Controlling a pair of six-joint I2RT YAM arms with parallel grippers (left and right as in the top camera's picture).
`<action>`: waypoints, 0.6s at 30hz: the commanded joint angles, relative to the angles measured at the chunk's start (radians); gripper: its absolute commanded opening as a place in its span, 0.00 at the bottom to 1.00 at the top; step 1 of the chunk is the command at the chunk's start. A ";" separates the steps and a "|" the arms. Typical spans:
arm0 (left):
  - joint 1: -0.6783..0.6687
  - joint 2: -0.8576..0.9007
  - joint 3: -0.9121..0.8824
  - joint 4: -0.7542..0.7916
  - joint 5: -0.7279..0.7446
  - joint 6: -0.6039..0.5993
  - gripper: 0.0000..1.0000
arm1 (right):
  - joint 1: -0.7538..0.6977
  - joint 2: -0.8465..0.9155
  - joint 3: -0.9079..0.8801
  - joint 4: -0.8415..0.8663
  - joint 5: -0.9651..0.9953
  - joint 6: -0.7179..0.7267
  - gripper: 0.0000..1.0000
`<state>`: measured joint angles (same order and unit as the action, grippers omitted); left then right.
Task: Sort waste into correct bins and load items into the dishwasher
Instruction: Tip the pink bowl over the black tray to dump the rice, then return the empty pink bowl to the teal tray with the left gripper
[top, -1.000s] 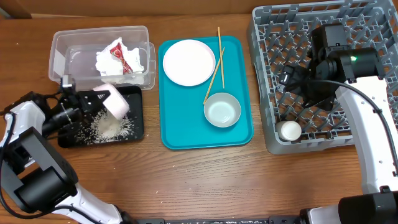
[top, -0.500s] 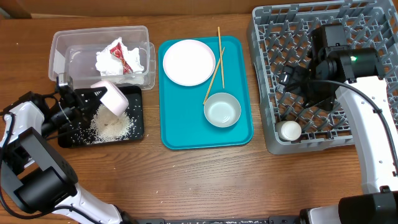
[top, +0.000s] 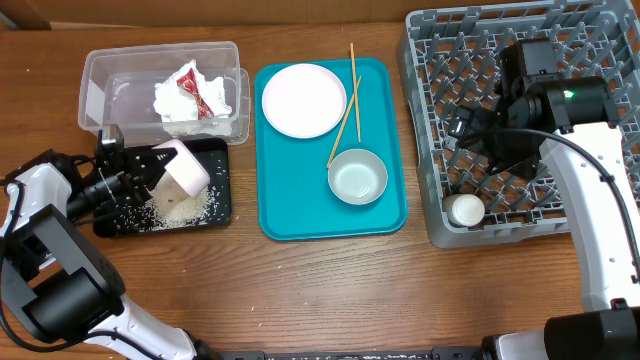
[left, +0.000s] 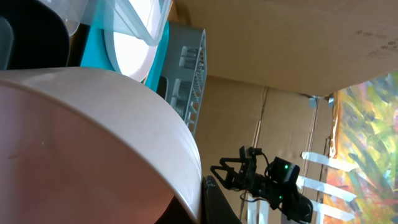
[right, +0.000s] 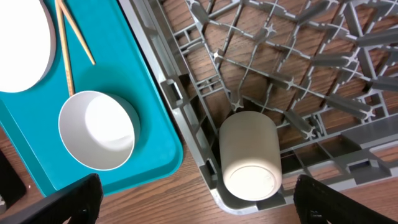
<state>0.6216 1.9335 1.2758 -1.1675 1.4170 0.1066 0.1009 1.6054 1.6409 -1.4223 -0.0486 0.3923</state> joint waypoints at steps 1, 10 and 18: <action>-0.001 -0.030 -0.004 -0.002 -0.008 0.014 0.04 | 0.008 -0.018 0.015 0.002 -0.006 0.000 1.00; -0.032 -0.032 0.011 0.024 -0.259 0.141 0.04 | 0.008 -0.018 0.015 -0.001 -0.006 0.000 1.00; -0.156 -0.033 0.117 -0.023 -0.361 0.164 0.04 | 0.008 -0.018 0.015 -0.003 -0.010 0.000 1.00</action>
<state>0.5270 1.9335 1.3014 -1.1671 1.1385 0.2256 0.1009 1.6054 1.6409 -1.4254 -0.0490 0.3920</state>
